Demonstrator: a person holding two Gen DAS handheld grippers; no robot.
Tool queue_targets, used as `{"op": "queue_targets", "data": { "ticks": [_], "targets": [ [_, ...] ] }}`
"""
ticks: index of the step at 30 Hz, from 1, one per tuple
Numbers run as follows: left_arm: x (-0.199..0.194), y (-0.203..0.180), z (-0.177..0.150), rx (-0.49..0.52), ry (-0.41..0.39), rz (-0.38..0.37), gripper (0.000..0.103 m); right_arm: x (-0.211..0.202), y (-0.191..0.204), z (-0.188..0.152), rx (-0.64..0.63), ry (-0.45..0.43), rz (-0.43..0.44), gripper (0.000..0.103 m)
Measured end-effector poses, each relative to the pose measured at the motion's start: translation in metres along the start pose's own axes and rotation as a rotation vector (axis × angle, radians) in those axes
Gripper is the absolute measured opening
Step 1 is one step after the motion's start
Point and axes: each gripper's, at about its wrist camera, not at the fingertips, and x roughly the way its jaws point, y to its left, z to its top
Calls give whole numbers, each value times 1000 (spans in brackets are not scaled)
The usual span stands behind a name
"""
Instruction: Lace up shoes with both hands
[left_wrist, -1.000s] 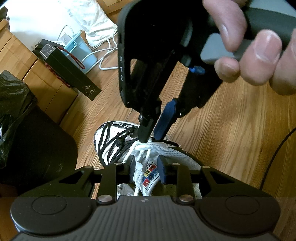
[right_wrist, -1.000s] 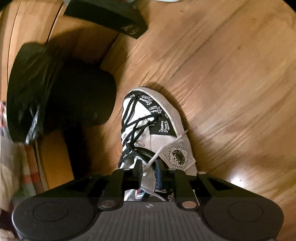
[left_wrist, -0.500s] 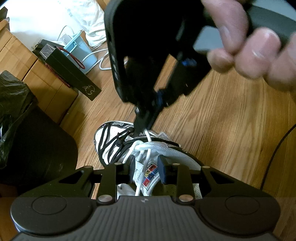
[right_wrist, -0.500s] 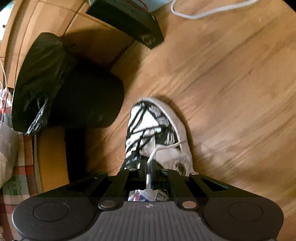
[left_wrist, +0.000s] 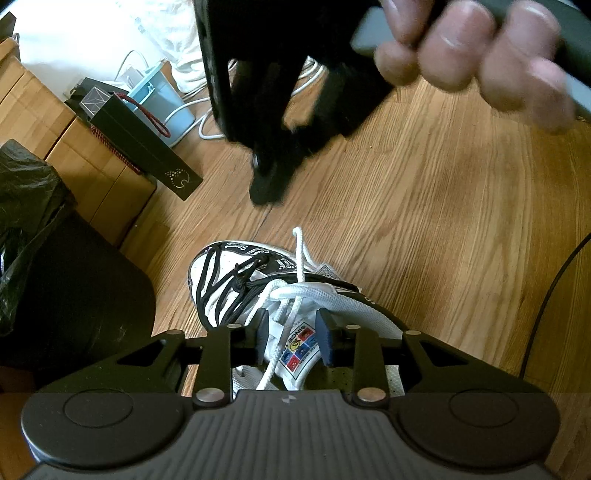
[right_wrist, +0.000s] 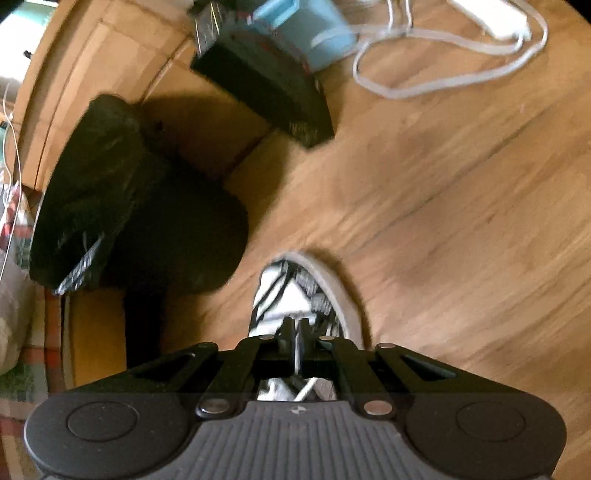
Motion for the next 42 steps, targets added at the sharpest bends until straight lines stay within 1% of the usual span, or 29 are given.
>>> {"op": "queue_targets", "data": {
  "ticks": [1, 2, 3, 7, 9, 12, 14, 17, 21, 25, 27, 30, 33, 37, 42],
  "targets": [
    [0, 0, 0, 0, 0, 0, 32, 3, 0, -3, 9, 21, -4, 10],
    [0, 0, 0, -1, 0, 0, 32, 4, -1, -7, 16, 40, -8, 14],
    [0, 0, 0, 0, 0, 0, 32, 7, -2, -9, 27, 57, -12, 16],
    [0, 0, 0, 0, 0, 0, 32, 12, -8, -14, 86, 96, -21, 19],
    [0, 1, 0, -1, 0, -1, 32, 11, -8, -13, 88, 92, -22, 19],
    [0, 1, 0, -1, 0, -2, 32, 4, -6, -8, 63, 59, -30, 20],
    [0, 1, 0, -1, 0, -1, 32, 4, -7, -4, 75, 65, -14, 21],
    [0, 1, 1, -1, 0, -1, 32, 10, -9, -3, 107, 130, 29, 22],
    [0, 0, 1, -1, 1, -1, 32, 10, 4, -10, 36, 146, 26, 23],
    [1, 2, 2, -3, 2, -2, 32, 6, 7, -8, 51, 160, 63, 23],
    [1, 3, 2, -2, 1, -2, 32, 6, 8, -8, 37, 170, 38, 23],
    [1, 2, 1, 0, 1, -1, 32, 9, 11, -11, -17, 185, -15, 23],
    [2, 2, 1, -1, 2, -1, 32, 11, 7, -16, -19, 197, -33, 23],
    [2, 2, 2, 0, 2, -1, 32, 13, 1, -16, -3, 189, -60, 23],
    [4, 3, 2, -3, 3, -3, 33, 6, 1, -5, 16, 143, -46, 23]
  ]
}}
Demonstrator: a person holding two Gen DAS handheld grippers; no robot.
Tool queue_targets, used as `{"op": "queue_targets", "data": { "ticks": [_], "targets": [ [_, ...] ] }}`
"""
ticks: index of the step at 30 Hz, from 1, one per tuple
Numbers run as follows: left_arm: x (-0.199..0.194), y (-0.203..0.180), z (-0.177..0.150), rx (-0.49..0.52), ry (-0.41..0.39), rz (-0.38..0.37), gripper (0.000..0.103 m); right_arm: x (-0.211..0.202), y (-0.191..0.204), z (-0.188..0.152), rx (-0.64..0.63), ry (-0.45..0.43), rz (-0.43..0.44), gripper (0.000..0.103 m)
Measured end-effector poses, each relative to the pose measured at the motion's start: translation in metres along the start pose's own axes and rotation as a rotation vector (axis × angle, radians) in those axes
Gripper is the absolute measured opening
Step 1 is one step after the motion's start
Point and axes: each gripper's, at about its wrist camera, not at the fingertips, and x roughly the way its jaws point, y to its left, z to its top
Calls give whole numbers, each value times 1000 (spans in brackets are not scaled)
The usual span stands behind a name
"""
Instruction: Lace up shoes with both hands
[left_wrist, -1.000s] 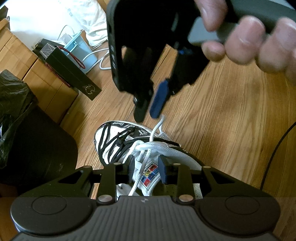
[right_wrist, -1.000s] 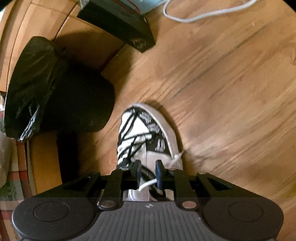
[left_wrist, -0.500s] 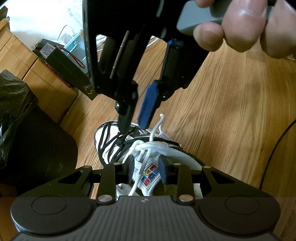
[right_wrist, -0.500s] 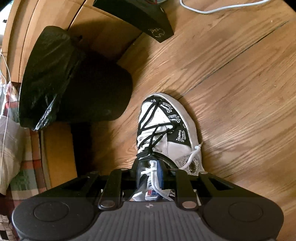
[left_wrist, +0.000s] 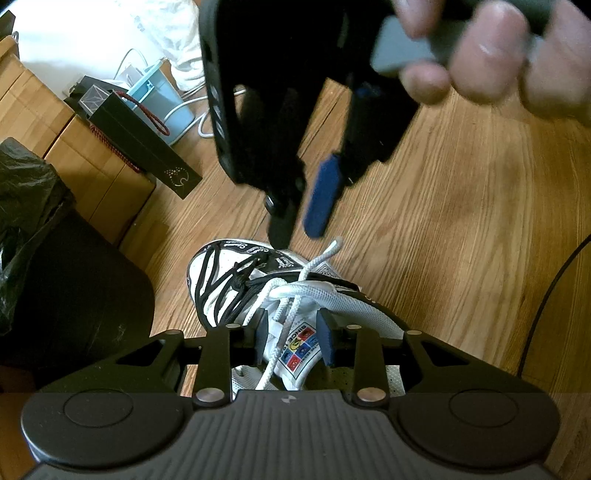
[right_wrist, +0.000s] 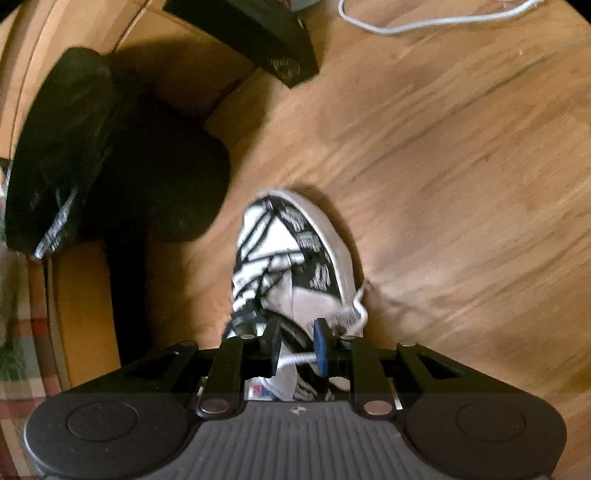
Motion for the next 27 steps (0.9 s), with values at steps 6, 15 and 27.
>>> {"op": "queue_targets", "data": {
  "ticks": [6, 15, 27],
  "targets": [
    [2, 4, 4, -1, 3, -2, 33, 3, -9, -3, 114, 57, 115, 24],
    [7, 5, 5, 3, 8, -1, 33, 3, -26, -8, 189, 95, 110, 24],
    [10, 6, 5, -2, 10, -5, 33, 18, -49, -10, 411, 100, 169, 25]
  ]
}}
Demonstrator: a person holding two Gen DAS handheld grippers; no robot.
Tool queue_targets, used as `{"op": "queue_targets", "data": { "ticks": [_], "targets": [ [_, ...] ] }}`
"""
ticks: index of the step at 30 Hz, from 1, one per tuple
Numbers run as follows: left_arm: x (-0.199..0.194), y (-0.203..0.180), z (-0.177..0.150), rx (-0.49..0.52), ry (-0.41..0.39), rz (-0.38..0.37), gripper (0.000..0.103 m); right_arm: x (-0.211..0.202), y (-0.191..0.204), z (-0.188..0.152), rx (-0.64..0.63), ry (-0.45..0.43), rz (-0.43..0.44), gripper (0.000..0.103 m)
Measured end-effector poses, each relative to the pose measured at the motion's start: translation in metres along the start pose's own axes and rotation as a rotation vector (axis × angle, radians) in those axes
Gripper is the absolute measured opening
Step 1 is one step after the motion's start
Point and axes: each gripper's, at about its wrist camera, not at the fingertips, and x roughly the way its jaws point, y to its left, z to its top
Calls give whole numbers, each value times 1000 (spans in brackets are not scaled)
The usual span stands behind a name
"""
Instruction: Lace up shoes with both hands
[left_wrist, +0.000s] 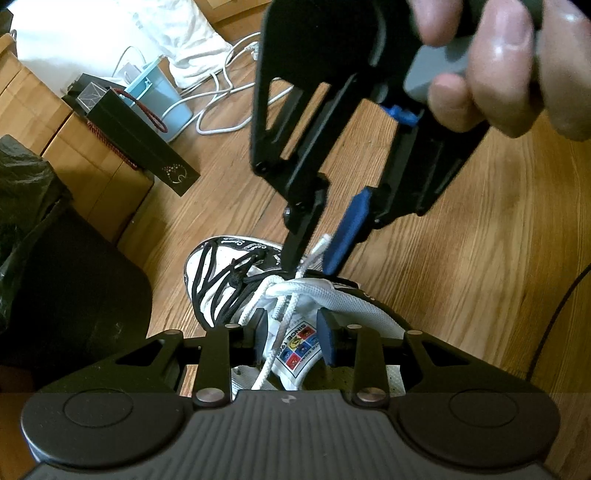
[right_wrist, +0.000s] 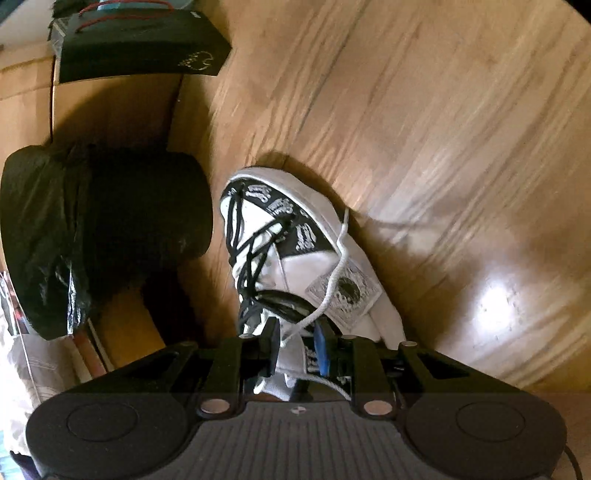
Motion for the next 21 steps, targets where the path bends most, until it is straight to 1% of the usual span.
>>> {"op": "queue_targets", "data": {
  "ticks": [4, 5, 6, 7, 9, 10, 13, 15, 17, 19, 21],
  "targets": [
    [-1, 0, 1, 2, 2, 1, 33, 6, 6, -1, -44, -29, -25, 25],
    [-2, -1, 1, 4, 3, 2, 33, 7, 8, -2, -63, -41, -29, 22],
    [-2, 0, 1, 5, 2, 1, 33, 7, 10, -4, -85, -59, -32, 15],
    [-3, -1, 1, 5, 2, 1, 33, 6, 13, -6, -116, -83, -39, 6],
    [-5, -2, 0, 3, 0, 0, 33, 1, 20, -11, -193, -144, -60, 5],
    [-5, -3, 0, 4, -1, 1, 33, 0, 23, -11, -217, -160, -65, 5],
    [-6, -4, 0, 6, -1, 2, 33, 0, 27, -12, -248, -170, -68, 4],
    [-7, -5, -1, 7, -2, 2, 33, 1, 32, -13, -300, -177, -82, 4],
    [-9, -5, -1, 7, -12, 5, 33, -1, 37, -17, -358, -209, -108, 4],
    [-13, -3, -1, -14, -29, 6, 33, -5, 44, -21, -416, -247, -117, 4],
    [-17, 2, 2, -39, -43, -1, 34, -7, 48, -21, -440, -251, -112, 4]
  ]
}}
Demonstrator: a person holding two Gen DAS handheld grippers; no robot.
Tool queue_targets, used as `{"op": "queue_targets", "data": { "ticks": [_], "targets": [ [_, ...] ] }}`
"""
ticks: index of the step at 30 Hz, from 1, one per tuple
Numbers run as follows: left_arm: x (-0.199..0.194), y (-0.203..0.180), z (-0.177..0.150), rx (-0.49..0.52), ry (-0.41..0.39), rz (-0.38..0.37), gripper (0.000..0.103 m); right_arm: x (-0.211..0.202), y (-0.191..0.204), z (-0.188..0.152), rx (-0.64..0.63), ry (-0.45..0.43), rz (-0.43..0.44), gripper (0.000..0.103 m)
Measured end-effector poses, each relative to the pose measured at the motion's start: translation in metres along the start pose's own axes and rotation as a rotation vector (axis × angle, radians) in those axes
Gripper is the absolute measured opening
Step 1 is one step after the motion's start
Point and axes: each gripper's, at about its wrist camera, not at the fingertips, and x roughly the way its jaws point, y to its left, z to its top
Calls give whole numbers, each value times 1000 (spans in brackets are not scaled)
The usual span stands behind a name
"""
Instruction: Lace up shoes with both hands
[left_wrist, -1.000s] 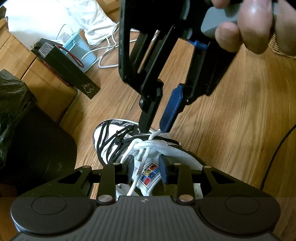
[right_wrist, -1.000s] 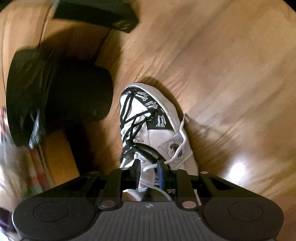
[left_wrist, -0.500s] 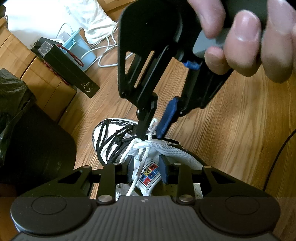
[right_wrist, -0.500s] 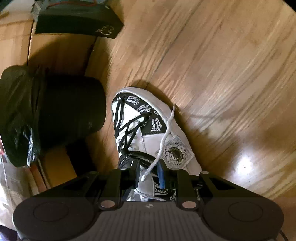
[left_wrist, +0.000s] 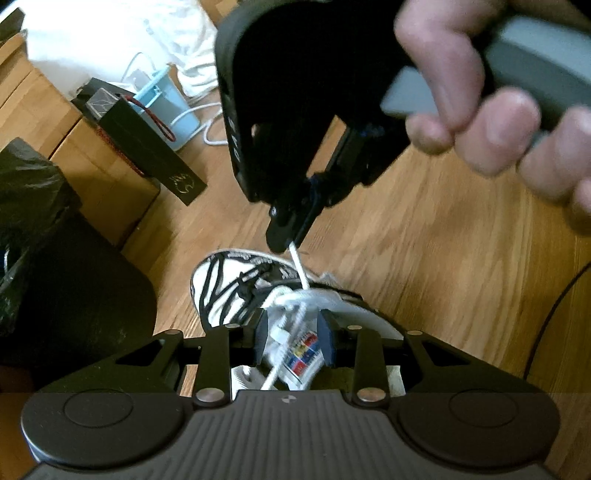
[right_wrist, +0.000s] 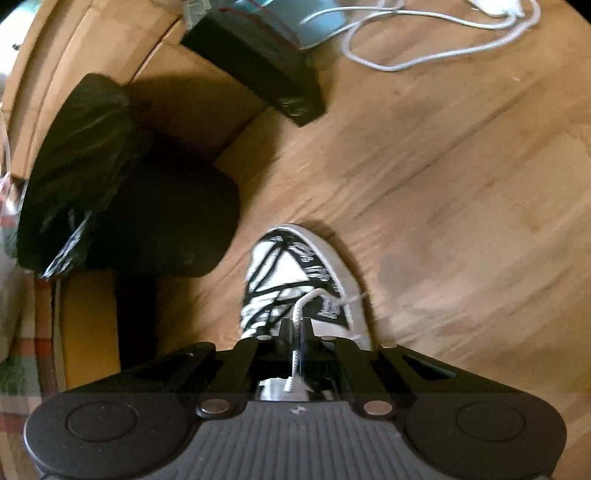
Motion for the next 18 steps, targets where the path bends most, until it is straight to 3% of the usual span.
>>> {"op": "queue_targets", "data": {
  "ticks": [6, 11, 13, 18],
  "targets": [
    [-10, 12, 3, -28, -5, -34, 39, -1, 4, 1, -48, -20, -13, 4],
    [-12, 27, -8, -33, 59, -147, 41, -5, 12, 3, -91, -53, -16, 4],
    [-9, 36, -17, -70, 80, -161, 40, -4, 13, 3, -92, -51, -13, 4],
    [-8, 60, -20, -282, 61, -246, 40, -2, 13, 6, -84, -46, -10, 4]
  ]
}}
